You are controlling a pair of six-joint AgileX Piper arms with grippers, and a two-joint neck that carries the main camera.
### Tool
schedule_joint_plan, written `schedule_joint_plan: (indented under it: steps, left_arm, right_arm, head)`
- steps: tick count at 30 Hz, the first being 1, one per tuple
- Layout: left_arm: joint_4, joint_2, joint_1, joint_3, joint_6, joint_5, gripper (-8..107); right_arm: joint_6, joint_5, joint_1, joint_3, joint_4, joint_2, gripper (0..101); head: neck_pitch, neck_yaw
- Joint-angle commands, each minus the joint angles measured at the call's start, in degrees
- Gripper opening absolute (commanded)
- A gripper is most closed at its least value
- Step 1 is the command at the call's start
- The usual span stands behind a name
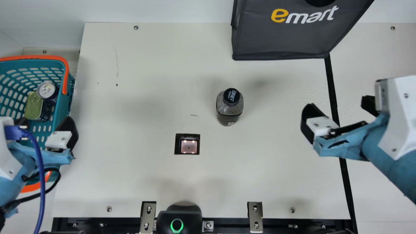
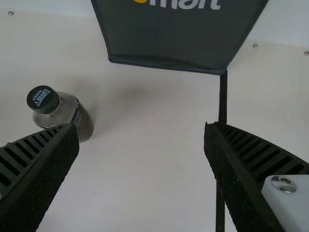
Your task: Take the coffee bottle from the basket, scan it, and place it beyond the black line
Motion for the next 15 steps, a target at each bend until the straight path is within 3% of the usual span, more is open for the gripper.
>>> schedule_joint_plan:
  steps: [1,15]
  left_arm:
    - [0.0,0.0,0.0,0.0,0.0,0.0,90]
    - [0.0,0.0,0.0,0.0,0.0,0.0,90]
  right_arm:
    - [1.4,-0.4,2.4,0.1,-0.8,0.8,91]
    - [8.7,-4.2,13.0,1.3,-4.9,7.7,91]
  head:
    - [-1.5,0.0]
    - [-1.5,0.0]
